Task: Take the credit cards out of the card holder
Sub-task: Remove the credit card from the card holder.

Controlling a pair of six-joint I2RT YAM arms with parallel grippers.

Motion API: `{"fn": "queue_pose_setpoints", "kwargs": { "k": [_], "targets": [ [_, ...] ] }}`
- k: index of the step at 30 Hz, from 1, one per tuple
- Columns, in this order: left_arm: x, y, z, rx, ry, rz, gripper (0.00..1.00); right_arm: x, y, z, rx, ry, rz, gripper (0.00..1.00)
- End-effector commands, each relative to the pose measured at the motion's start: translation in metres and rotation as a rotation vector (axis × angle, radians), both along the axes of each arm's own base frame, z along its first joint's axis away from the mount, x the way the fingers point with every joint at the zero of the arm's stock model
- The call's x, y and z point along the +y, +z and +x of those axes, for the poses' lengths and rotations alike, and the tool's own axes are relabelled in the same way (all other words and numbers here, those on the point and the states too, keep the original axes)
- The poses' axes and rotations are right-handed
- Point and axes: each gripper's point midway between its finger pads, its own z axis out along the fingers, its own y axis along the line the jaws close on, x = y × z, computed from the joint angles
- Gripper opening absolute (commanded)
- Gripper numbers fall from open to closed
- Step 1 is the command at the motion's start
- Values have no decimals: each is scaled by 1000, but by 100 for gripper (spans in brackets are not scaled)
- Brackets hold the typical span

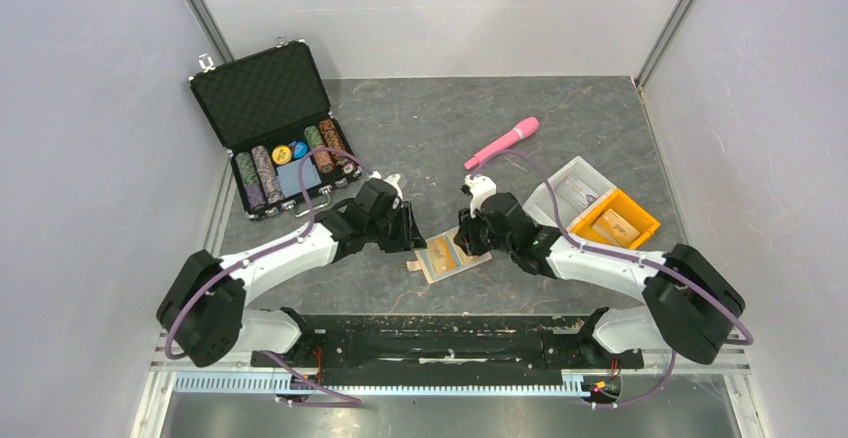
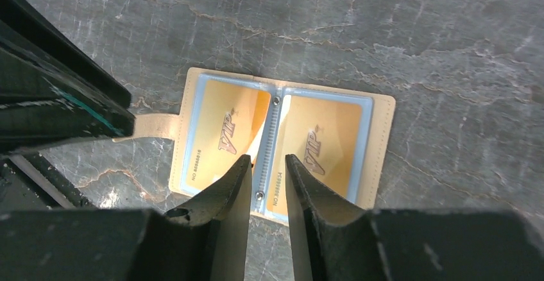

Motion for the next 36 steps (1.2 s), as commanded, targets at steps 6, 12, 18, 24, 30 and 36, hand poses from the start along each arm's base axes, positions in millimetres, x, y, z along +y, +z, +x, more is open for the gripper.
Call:
{"fn": "queue_pose_setpoints", "kwargs": {
  "k": [6,12,18,24,30,36],
  "targets": [
    [-18,-22,4,39,-47,-31,25,17,-17,-1,83,74,105,21],
    [-12,-46,-1,78,-47,8,22,19,-32,-8,161,116,149,17],
    [-2,-62,-12,110,-39,35,21,19,-43,-13,199,131,158,19],
    [4,-73,-17,124,-35,56,21,22,-47,-16,220,146,175,21],
    [4,-77,-18,130,-39,63,21,22,-51,-19,241,144,181,24],
    [5,-79,-18,132,-38,65,20,24,-51,-23,253,154,211,23]
  ]
}}
